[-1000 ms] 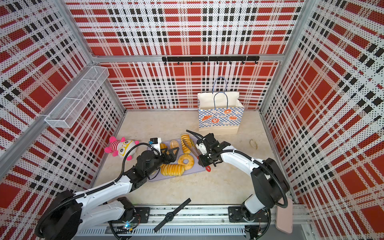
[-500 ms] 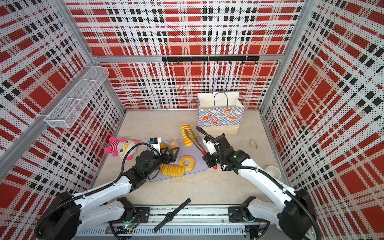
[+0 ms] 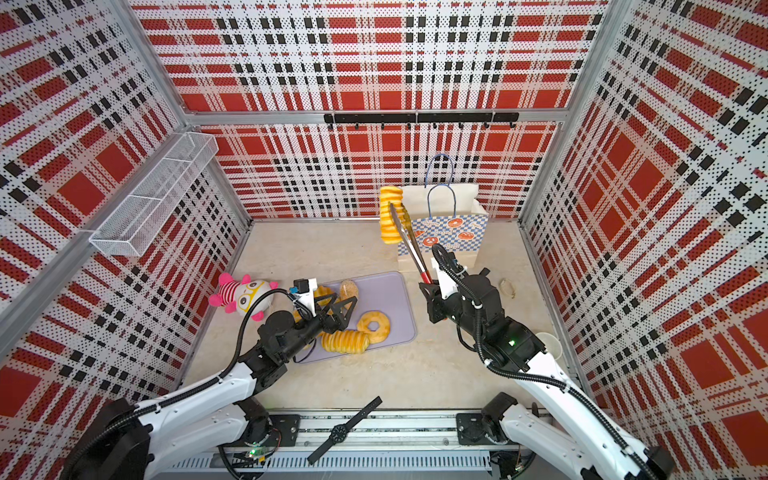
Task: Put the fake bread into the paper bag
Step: 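Lift the ribbed roll with the tongs and carry it above the paper bag, then lower the roll into the bag and open the tongs with the right gripper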
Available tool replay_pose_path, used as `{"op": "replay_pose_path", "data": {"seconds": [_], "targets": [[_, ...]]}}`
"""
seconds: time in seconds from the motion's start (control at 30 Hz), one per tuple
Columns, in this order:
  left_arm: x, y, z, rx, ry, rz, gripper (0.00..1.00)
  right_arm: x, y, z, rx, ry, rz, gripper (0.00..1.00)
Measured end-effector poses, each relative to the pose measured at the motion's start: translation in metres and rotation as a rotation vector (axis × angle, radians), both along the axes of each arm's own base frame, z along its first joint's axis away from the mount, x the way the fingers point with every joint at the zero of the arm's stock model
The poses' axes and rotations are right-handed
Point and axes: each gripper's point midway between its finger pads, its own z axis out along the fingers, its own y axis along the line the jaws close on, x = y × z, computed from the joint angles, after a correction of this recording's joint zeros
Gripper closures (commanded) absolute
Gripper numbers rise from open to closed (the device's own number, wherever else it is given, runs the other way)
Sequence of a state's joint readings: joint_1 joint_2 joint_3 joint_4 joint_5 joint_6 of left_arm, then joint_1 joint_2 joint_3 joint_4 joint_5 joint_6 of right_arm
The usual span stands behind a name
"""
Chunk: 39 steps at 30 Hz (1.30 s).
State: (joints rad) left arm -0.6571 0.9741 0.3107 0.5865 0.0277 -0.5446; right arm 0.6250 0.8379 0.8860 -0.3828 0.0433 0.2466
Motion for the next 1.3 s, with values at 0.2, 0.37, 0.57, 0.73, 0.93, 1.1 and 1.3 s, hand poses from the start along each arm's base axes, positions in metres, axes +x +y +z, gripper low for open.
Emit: {"op": "replay_pose_path", "data": {"seconds": [0.2,0.37,0.57,0.73,0.93,1.1,1.3], "targets": [[-0.01,-0.01,0.012,-0.014,-0.053,-0.05,0.02,0.027,-0.008,0.007,-0.043,-0.05,-0.119,0.84],[-0.012,-0.014,0.014,-0.011,-0.069,-0.062,0.02,0.05,-0.009,0.009,-0.086,-0.071,-0.191,0.84],[-0.012,-0.016,0.011,-0.004,-0.064,-0.068,0.02,0.071,-0.014,0.007,-0.147,-0.081,-0.279,0.84],[-0.013,-0.016,0.012,-0.002,-0.067,-0.071,0.02,0.083,-0.023,0.007,-0.195,-0.09,-0.358,0.83],[-0.013,-0.016,0.013,-0.002,-0.072,-0.071,0.02,0.095,-0.027,0.006,-0.243,-0.093,-0.412,0.83],[-0.014,-0.016,0.015,-0.006,-0.078,-0.071,0.02,0.104,-0.024,-0.005,-0.284,-0.074,-0.42,0.82],[-0.014,-0.016,0.015,-0.006,-0.078,-0.071,0.02,0.115,-0.017,-0.016,-0.335,-0.055,-0.414,0.81]]}}
